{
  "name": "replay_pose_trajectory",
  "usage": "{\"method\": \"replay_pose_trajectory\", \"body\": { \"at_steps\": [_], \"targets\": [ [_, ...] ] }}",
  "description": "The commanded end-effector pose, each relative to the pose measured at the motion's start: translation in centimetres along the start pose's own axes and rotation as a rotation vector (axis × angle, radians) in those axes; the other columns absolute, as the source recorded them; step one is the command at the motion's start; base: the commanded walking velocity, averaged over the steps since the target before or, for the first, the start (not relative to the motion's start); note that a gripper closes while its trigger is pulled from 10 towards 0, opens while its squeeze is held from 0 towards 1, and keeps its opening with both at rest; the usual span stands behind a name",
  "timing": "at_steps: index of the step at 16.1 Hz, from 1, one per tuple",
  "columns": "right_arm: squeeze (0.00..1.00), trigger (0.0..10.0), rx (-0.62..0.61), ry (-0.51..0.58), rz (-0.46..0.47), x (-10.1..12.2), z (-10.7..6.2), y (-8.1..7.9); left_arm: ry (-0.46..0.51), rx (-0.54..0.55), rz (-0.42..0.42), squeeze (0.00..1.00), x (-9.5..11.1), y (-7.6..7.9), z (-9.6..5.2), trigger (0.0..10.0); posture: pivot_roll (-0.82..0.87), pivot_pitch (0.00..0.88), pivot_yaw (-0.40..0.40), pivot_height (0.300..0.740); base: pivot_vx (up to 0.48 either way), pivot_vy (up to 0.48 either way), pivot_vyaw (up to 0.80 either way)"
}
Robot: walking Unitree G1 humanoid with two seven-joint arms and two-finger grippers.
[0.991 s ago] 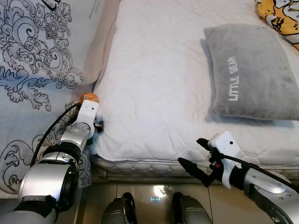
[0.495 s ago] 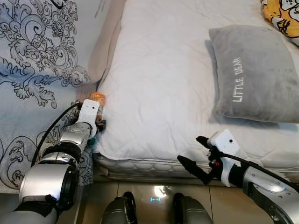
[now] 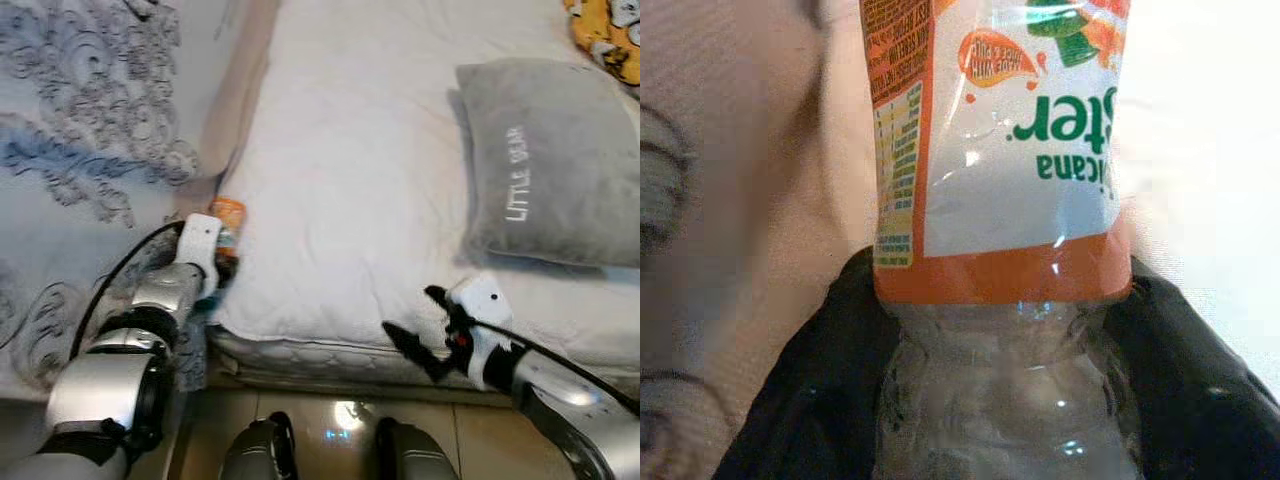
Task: Clean up the room
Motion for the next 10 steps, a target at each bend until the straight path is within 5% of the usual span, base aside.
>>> {"method": "replay_pose_trajectory", "body": {
  "at_steps": [1, 6, 10],
  "targets": [
    [0.00, 10.0, -0.064, 0.045, 0.010, 0.4, 0.0, 1.0, 0.040, -0.064, -0.037, 0.00, 0.7, 1.1, 0.2, 0.0, -0.18, 0.130, 0.098, 0.740, 0.000, 0.000, 0.00],
    [0.00, 10.0, -0.213, 0.221, 0.117, 1.8, 1.1, 3.3, 0.318, -0.178, -0.113, 0.00, 6.9, 3.2, -0.3, 0.0, -0.13, 0.050, 0.129, 0.740, 0.000, 0.000, 0.00],
    [0.00, 10.0, -0.287, 0.303, 0.175, 2.6, 2.2, 4.9, 0.466, -0.209, -0.113, 0.00, 9.1, 5.9, -2.5, 0.0, -0.08, 0.000, 0.131, 0.740, 0.000, 0.000, 0.00]
  ]
}}
Point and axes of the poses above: a point about 5 cm out from each wrist's last joint towards the gripper, its own z axis pointing out of the wrist towards the gripper, its own x axis along the axis of the wrist's last joint, y = z × x, the point moved 3 cm from there along z, pointing out of the wrist towards the gripper, and after that the axes turned 15 degrees about z, right-handed, at the moved point
